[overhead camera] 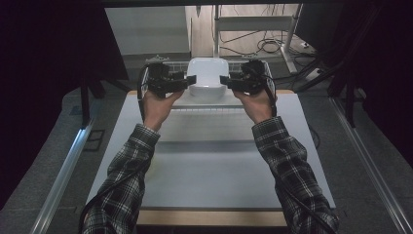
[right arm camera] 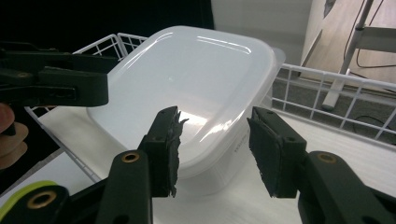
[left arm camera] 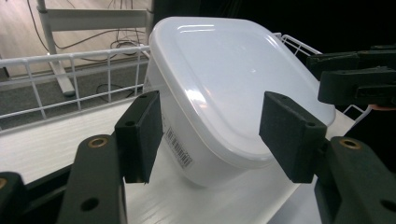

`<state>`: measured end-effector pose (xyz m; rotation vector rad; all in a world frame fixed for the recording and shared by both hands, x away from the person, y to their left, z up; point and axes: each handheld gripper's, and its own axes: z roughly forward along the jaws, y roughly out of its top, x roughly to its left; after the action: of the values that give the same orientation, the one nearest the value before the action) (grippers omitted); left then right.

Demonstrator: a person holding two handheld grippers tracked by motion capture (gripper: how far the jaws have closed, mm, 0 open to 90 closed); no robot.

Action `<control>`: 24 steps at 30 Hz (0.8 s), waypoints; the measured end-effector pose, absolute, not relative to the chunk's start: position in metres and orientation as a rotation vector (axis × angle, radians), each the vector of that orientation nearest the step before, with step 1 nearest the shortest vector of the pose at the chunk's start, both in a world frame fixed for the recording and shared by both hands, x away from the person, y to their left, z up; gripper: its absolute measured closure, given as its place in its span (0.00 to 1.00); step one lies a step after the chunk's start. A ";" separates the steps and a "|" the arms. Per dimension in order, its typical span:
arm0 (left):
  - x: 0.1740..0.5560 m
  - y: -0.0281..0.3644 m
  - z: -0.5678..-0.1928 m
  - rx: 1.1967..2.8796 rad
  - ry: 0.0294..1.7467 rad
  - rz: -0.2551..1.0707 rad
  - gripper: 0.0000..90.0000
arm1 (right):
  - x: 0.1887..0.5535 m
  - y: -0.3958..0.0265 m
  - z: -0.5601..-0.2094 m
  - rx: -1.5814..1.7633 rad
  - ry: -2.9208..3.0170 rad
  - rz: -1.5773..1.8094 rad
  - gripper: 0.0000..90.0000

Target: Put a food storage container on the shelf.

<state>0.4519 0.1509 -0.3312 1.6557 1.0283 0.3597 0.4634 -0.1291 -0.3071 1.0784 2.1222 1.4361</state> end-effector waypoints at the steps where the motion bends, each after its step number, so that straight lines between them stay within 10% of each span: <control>1: 0.452 0.151 -0.331 1.655 1.030 0.362 0.42 | 0.464 -0.129 -0.307 1.082 2.114 1.437 0.59; 24: 0.423 0.160 -0.333 1.717 0.920 0.374 0.23 | 0.446 -0.142 -0.306 1.001 2.139 1.465 0.35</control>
<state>0.4231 0.1595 -0.3325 1.7168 0.9202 0.3736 0.4461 -0.1424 -0.3058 1.0014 2.1392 1.4652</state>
